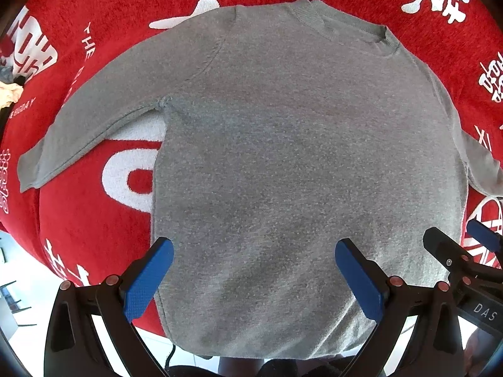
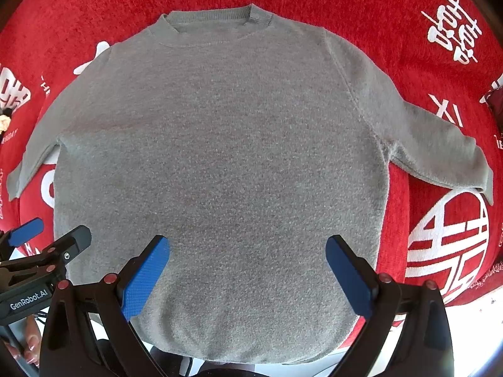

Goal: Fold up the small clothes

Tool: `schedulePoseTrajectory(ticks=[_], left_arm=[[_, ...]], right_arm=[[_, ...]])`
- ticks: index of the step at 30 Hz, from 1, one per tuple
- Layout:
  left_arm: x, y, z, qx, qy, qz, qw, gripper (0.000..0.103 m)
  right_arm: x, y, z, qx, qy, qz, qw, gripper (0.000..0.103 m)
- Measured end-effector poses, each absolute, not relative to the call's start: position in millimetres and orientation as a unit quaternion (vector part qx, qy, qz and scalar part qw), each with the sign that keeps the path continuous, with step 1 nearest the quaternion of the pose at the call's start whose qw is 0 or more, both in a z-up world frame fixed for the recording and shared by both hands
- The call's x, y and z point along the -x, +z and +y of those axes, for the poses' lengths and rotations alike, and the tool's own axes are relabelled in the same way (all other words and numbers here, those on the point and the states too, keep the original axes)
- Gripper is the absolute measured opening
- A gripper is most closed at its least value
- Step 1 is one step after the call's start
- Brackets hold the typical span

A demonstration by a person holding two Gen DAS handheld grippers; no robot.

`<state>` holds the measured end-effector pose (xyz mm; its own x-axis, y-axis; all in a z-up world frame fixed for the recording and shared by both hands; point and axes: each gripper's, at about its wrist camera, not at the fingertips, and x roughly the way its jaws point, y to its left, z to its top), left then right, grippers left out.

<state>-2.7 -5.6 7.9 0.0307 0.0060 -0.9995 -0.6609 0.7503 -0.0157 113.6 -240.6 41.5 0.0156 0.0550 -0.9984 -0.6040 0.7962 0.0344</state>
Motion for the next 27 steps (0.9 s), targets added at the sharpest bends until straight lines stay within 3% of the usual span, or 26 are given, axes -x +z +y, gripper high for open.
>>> schedulePoseTrajectory(ticks=[27], left_arm=[[6.0, 5.9, 9.6, 0.262, 0.239, 0.643, 0.679, 0.103]], right_arm=[[-106.3, 48.9, -228.0, 0.220, 0.238, 0.652, 0.686, 0.100]])
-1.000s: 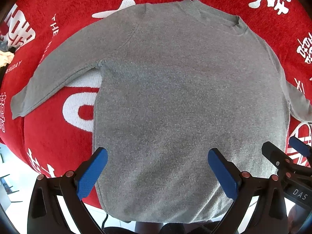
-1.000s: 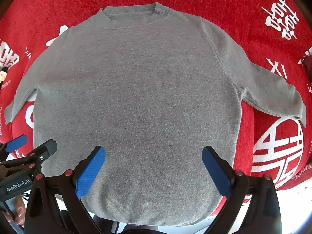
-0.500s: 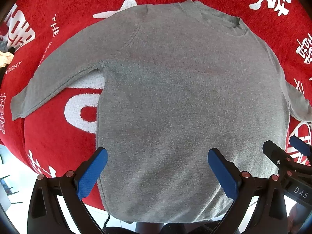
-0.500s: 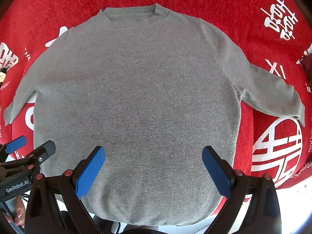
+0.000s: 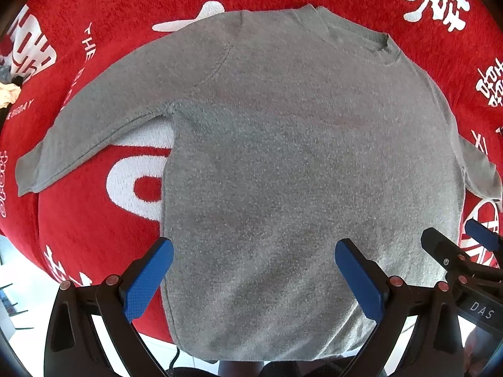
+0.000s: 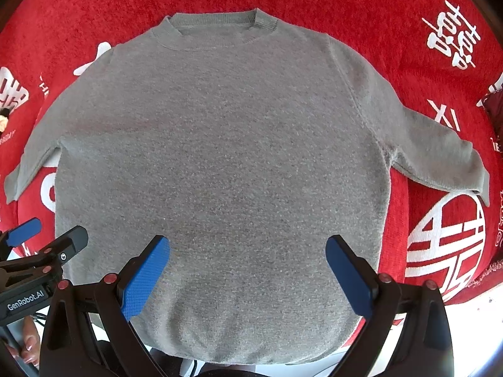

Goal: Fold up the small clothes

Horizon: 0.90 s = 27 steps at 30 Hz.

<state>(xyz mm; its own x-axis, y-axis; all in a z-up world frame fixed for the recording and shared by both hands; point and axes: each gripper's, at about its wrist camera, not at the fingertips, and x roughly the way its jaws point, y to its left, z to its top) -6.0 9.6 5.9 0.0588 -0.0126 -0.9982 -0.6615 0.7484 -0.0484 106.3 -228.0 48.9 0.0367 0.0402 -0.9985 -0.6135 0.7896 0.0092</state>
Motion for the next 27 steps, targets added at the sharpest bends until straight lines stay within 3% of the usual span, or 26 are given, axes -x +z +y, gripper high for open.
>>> schedulePoseTrajectory(ticks=[27], left_arm=[[21.9, 2.8, 32.6, 0.300, 0.247, 0.616, 0.685, 0.103]], right_arm=[[-92.2, 47.9, -204.8, 0.239, 0.248, 0.644, 0.683, 0.100]])
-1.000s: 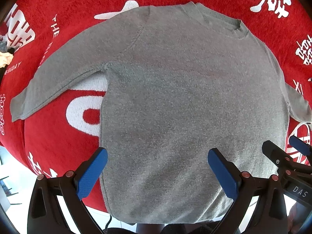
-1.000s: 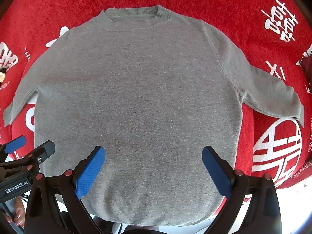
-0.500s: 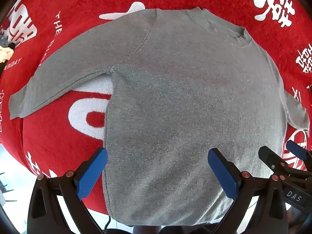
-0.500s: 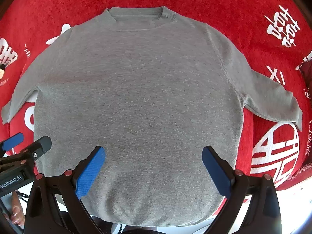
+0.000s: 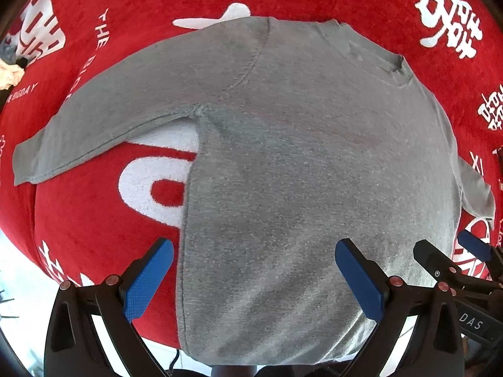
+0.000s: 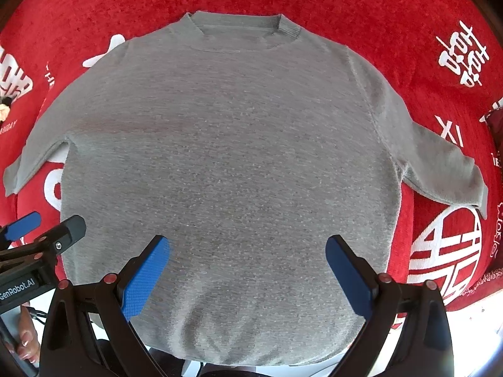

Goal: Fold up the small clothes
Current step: 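Move the left tool to the sleeve cuff and close on it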

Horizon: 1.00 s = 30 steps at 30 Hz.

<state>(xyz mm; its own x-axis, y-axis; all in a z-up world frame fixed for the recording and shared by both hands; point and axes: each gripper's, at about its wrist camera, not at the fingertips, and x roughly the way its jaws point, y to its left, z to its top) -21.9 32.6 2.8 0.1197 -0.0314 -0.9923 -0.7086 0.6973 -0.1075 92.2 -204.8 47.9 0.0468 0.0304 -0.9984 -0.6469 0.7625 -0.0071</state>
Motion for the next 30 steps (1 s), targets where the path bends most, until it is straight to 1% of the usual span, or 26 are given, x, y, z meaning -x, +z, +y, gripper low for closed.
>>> schedulePoseTrajectory(ticks=[6, 9, 12, 15, 18, 22, 25, 27, 30], left_arm=[[27.0, 4.2, 42.1, 0.327, 0.242, 0.592, 0.696, 0.103], [35.0, 6.3, 55.4, 0.350, 0.242, 0.566, 0.706, 0.103], [55.9, 6.5, 85.0, 0.391, 0.264, 0.525, 0.708, 0.103], [94.4, 2.1, 131.6, 0.430, 0.313, 0.480, 0.698, 0.103], [133.7, -0.7, 170.8, 0.446, 0.361, 0.442, 0.690, 0.103], [209.2, -11.9, 232.8, 0.500, 0.432, 0.363, 0.657, 0.103], [251.5, -26.1, 260.0, 0.542, 0.459, 0.316, 0.629, 0.103], [271.9, -40.7, 275.2, 0.565, 0.467, 0.301, 0.610, 0.103], [282.8, -56.0, 279.3, 0.579, 0.463, 0.293, 0.603, 0.103]], right_arm=[[-88.1, 49.1, -194.1, 0.246, 0.253, 0.640, 0.683, 0.100], [-86.0, 50.8, -188.0, 0.250, 0.258, 0.636, 0.683, 0.100], [-80.8, 51.2, -178.2, 0.260, 0.269, 0.630, 0.681, 0.100], [-75.1, 49.7, -167.6, 0.264, 0.278, 0.628, 0.677, 0.100], [-67.3, 48.4, -154.4, 0.264, 0.291, 0.628, 0.671, 0.100], [-55.6, 47.3, -137.6, 0.273, 0.310, 0.624, 0.664, 0.100], [-47.3, 46.0, -126.5, 0.279, 0.322, 0.620, 0.658, 0.100], [-42.7, 43.9, -120.0, 0.280, 0.327, 0.620, 0.656, 0.100], [-37.0, 39.7, -109.4, 0.284, 0.334, 0.620, 0.650, 0.100]])
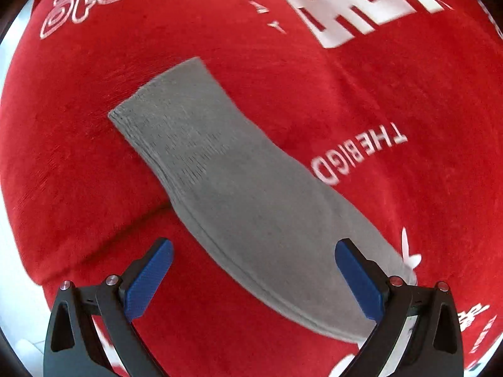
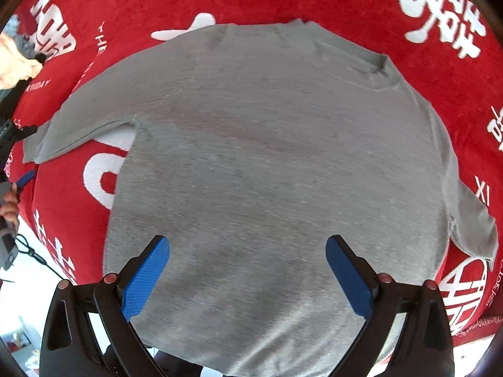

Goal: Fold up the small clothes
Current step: 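Move the left tool to the sleeve cuff and close on it, then lift the sleeve with the left tool and fold it across the body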

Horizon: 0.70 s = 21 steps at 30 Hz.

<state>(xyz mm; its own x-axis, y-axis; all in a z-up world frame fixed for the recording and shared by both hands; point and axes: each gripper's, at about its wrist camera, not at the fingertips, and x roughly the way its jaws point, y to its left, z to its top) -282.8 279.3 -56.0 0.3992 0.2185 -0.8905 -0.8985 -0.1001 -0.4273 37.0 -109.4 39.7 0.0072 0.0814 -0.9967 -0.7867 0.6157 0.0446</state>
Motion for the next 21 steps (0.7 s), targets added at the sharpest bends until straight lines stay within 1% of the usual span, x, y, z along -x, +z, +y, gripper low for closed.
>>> schedulePoseTrajectory(ticks=[8, 10, 12, 13, 15, 16, 21], left_arm=[[280.3, -68.0, 294.3, 0.570, 0.449, 0.296, 0.621, 0.103], [279.5, -66.7, 294.9, 0.569, 0.460, 0.294, 0.615, 0.092], [281.5, -65.4, 295.0, 0.565, 0.471, 0.294, 0.611, 0.061], [281.2, -66.0, 296.8, 0.565, 0.472, 0.293, 0.611, 0.053], [282.7, -67.1, 299.8, 0.567, 0.462, 0.288, 0.617, 0.014], [284.3, -67.7, 301.1, 0.577, 0.441, 0.278, 0.629, 0.012], [269.1, -48.7, 298.2, 0.562, 0.419, 0.278, 0.657, 0.012]], right_arm=[[-21.9, 34.3, -86.2, 0.297, 0.353, 0.616, 0.639, 0.100], [-19.3, 33.8, -82.0, 0.297, 0.356, 0.615, 0.638, 0.100], [-16.7, 34.3, -77.8, 0.294, 0.361, 0.616, 0.636, 0.100], [-15.8, 34.6, -76.2, 0.292, 0.364, 0.617, 0.634, 0.100], [-13.1, 37.8, -75.5, 0.288, 0.370, 0.616, 0.633, 0.100], [-12.3, 39.1, -75.3, 0.288, 0.373, 0.614, 0.633, 0.100], [-12.8, 40.6, -81.1, 0.275, 0.384, 0.616, 0.631, 0.100]])
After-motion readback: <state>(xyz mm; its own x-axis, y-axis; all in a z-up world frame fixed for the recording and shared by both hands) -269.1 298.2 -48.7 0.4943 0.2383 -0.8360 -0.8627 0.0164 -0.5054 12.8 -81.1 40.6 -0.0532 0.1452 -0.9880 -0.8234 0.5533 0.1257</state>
